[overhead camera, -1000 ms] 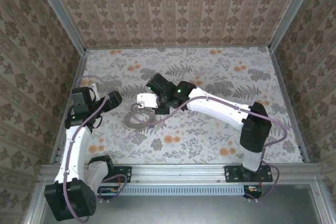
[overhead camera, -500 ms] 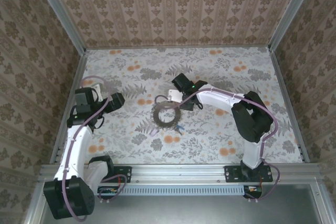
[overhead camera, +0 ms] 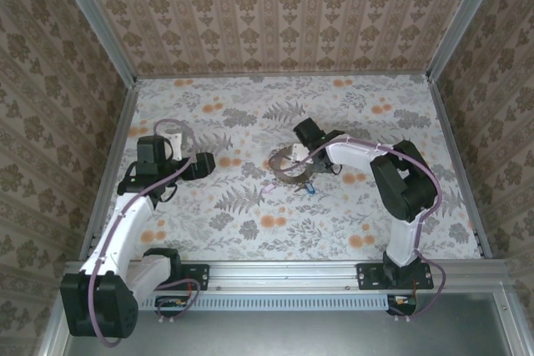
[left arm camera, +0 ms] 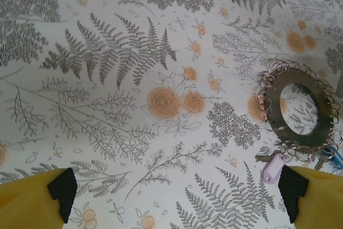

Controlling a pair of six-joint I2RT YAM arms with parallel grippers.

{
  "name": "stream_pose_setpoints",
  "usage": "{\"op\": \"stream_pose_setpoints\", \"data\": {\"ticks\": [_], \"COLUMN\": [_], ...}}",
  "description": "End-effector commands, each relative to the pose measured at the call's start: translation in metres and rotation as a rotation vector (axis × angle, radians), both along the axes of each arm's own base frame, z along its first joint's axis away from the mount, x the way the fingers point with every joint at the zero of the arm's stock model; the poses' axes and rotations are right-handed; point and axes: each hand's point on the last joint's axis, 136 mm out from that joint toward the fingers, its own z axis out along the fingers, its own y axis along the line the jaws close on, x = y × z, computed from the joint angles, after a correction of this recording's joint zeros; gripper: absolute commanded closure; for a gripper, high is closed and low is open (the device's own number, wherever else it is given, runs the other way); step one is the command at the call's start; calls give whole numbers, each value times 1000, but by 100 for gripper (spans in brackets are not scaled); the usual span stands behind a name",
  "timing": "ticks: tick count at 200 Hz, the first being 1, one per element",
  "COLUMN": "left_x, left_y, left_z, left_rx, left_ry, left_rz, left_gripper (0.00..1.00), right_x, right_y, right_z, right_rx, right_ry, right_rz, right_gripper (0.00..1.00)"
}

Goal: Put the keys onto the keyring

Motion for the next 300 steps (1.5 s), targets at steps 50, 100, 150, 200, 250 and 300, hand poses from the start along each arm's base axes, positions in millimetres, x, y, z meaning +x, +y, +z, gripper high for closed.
{"op": "stream_pose_setpoints", "data": {"ticks": [50,100,150,200,250,300], "left_x": [5,10,12,6,28,59], "left_y": [4,32,61,10,29,47], "left_z": [7,28,88,115,36,-24], "left_rx": [103,209,305,477,510,391], "left_ry": [-87,-104,-209,-623,-634,-542], "left_rz": [-50,70,216,-168,-28,93], "left_gripper": [0,0,0,0,0,0], "right_x": [-4,7,1,-37,-42,-29], "right_y": [-85,-88,-61,-60,-103,-128], "right_z": [-16,44,189,271,175,109], "right_rx": [-18,178,653,1210,1248,1228], "right_ry": [16,-155,-452,-843,-958,-934], "right_rz": [-252,-361,-347,-362,-553,-694], "right_gripper": [54,42,1,0,0,0]}}
